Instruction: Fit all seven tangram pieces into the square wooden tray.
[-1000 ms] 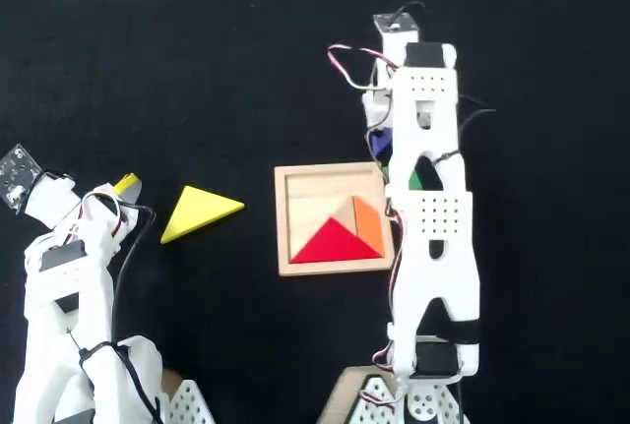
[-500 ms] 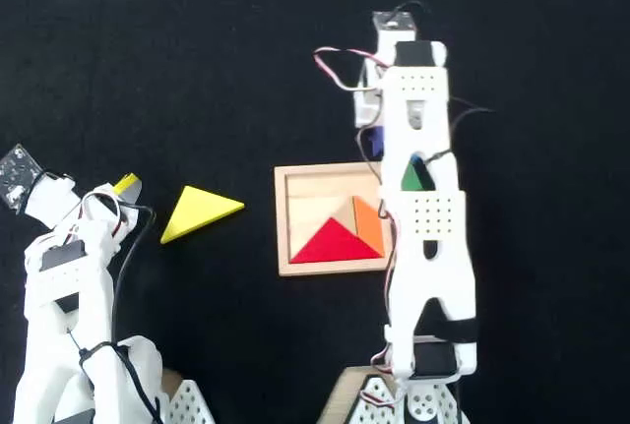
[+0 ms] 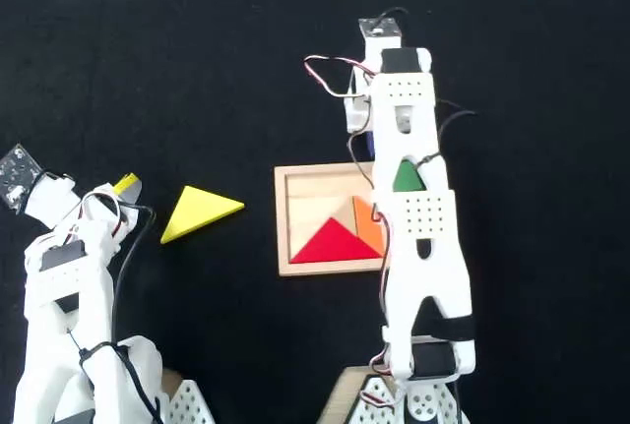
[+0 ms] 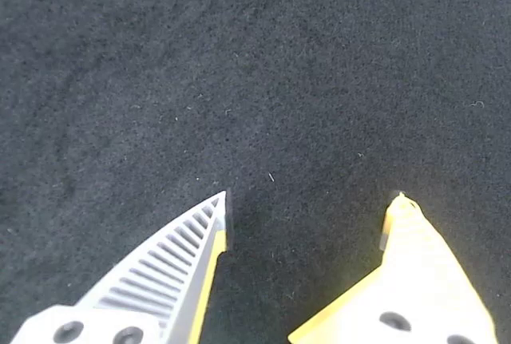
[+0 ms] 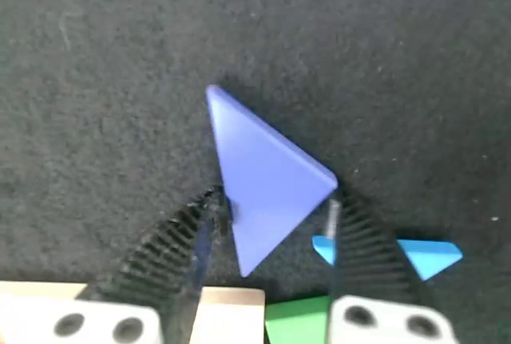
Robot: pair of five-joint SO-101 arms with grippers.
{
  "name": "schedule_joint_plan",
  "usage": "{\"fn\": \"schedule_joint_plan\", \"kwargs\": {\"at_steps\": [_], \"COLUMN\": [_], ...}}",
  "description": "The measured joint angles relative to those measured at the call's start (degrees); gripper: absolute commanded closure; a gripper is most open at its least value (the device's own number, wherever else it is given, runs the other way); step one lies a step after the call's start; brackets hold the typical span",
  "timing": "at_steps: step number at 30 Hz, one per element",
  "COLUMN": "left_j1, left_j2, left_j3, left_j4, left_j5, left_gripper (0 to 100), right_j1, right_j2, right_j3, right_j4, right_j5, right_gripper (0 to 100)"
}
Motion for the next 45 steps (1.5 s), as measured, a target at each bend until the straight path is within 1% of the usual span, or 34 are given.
{"fn": "schedule_joint_plan", "kwargs": {"at_steps": [3,7,9,12,14,17,20,22,24,28,35,42,45], "left_j1": [0.00,0.00,0.00,0.00,0.00,0.00,0.00,0.00,0.00,0.00,0.00,0.00,0.00], "left_j2": [0.00,0.00,0.00,0.00,0.00,0.00,0.00,0.00,0.00,0.00,0.00,0.00,0.00], "left_j3": [0.00,0.00,0.00,0.00,0.00,0.00,0.00,0.00,0.00,0.00,0.00,0.00,0.00], "left_j4": [0.00,0.00,0.00,0.00,0.00,0.00,0.00,0.00,0.00,0.00,0.00,0.00,0.00], "left_j5": [0.00,0.00,0.00,0.00,0.00,0.00,0.00,0.00,0.00,0.00,0.00,0.00,0.00], "left_gripper": [69,69,69,69,69,69,69,69,69,69,69,69,69], "right_j1": [1.23,1.41,1.41,1.41,1.76,2.81,2.37,2.29,2.20,1.14,1.23,0.62,0.62], "right_j2": [0.00,0.09,0.09,0.18,0.18,0.18,0.18,0.18,0.18,0.18,0.18,0.09,0.09], "right_j3": [-0.09,-0.70,-0.70,-1.67,-2.90,-4.66,-4.92,-4.92,-4.84,-3.34,-0.88,2.55,2.55], "right_j4": [-0.09,-0.09,-0.09,-0.09,0.18,0.26,-0.26,-1.67,-3.08,-3.60,-3.87,-6.33,-7.38], "right_j5": [0.00,0.00,0.00,0.09,1.14,5.01,11.34,14.95,16.79,18.20,18.37,18.64,21.10], "right_gripper": [90.2,89.4,84.7,71.4,65.7,68.2,71.9,72.2,71.5,71.6,71.9,71.9,72.0]}}
